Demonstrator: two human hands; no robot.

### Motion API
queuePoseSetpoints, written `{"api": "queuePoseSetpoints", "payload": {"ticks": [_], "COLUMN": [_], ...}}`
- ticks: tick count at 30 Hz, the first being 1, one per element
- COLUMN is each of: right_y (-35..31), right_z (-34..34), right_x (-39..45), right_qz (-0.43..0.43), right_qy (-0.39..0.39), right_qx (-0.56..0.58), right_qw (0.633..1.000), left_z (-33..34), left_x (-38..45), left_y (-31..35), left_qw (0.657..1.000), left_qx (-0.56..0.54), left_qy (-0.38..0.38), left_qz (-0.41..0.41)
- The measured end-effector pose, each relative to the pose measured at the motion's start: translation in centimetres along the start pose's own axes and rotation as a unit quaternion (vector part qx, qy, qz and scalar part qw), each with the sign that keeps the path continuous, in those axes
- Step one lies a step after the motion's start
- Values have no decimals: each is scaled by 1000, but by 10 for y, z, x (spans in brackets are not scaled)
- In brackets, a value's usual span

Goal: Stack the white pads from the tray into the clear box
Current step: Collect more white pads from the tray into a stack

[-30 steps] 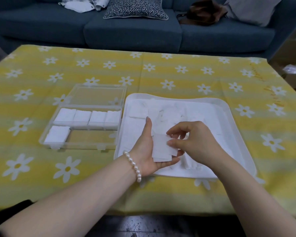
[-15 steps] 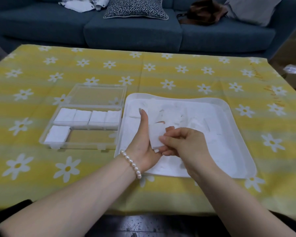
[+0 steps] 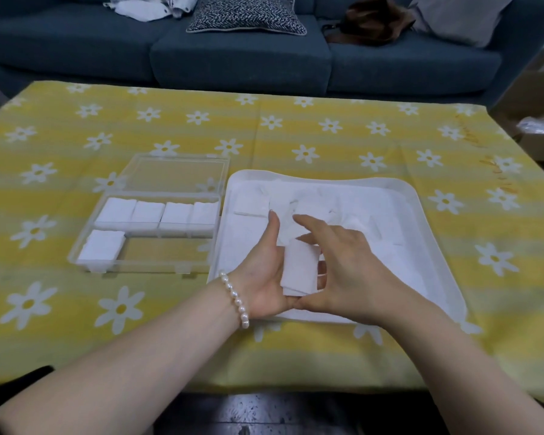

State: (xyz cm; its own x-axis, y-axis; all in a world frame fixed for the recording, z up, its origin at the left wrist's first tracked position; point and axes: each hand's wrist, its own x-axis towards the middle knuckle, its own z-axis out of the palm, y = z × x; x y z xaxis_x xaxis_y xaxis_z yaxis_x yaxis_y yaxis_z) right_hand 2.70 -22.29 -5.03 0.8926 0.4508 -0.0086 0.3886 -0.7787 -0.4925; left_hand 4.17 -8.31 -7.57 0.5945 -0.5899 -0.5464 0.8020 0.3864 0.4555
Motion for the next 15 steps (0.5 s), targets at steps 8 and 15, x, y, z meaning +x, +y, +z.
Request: {"api": "queuePoseSetpoints", "payload": {"ticks": [8,15], "right_y": [5,3], "right_z": [14,25], "right_x": [6,8], "right_qz": [-57,-11], "right_qy": [8,-23], "right_qx": [-80,-75], "right_qw": [995,997], "left_z": [4,-5], "left_x": [-1,5], "left_y": [-1,-6], "left_qw": [998,996], "left_qx": [20,31], "left_qy": [53,79], "left_qz": [1,1]}}
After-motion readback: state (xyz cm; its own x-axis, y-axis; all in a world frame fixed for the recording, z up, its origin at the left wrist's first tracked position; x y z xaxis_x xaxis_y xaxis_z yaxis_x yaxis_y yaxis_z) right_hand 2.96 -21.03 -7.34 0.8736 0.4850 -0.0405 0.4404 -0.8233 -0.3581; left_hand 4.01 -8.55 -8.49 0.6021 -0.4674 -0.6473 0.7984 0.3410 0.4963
